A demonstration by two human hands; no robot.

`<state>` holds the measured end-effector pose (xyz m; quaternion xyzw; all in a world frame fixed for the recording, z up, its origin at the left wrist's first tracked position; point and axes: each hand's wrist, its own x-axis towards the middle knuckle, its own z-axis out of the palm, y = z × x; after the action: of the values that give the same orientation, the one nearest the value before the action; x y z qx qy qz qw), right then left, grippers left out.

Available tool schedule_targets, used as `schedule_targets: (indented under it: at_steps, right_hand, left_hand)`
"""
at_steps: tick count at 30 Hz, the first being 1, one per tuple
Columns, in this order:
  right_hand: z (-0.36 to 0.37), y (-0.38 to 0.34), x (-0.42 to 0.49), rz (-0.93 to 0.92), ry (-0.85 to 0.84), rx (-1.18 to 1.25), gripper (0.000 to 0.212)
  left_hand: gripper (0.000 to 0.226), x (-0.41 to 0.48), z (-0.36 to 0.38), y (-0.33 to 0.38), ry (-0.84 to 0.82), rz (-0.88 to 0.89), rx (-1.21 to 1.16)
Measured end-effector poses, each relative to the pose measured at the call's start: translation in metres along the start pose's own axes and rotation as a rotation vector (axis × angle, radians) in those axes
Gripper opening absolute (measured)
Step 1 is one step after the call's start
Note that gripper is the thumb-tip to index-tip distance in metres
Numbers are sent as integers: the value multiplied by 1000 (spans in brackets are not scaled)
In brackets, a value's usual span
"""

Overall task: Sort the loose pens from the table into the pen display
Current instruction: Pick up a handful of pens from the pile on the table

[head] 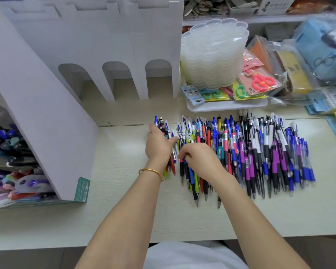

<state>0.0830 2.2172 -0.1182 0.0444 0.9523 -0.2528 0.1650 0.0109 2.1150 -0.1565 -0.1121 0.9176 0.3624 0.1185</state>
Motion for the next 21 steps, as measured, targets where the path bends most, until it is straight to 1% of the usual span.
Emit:
schedule_targets:
  at_steps: [4,8,14,19,21]
  right_hand:
    - [0,1,1,0,3,15,35]
    - [1,2,1,1,10,22,37]
    - [2,2,1,-10,8,9,37]
    - [3,0,0,-8,24,12,38]
    - [2,0,-1,-18,30,23,38]
  left_hand:
    - [70,2,1,2,-33,14,88]
    - [72,3,-1,1,-63,-8,151]
    - [73,-2,-3,-5,-45,-18,294]
    - [90,-5,-1,-6,-38,-1,362]
    - [88,-4,-3,-6,-20,-6,337]
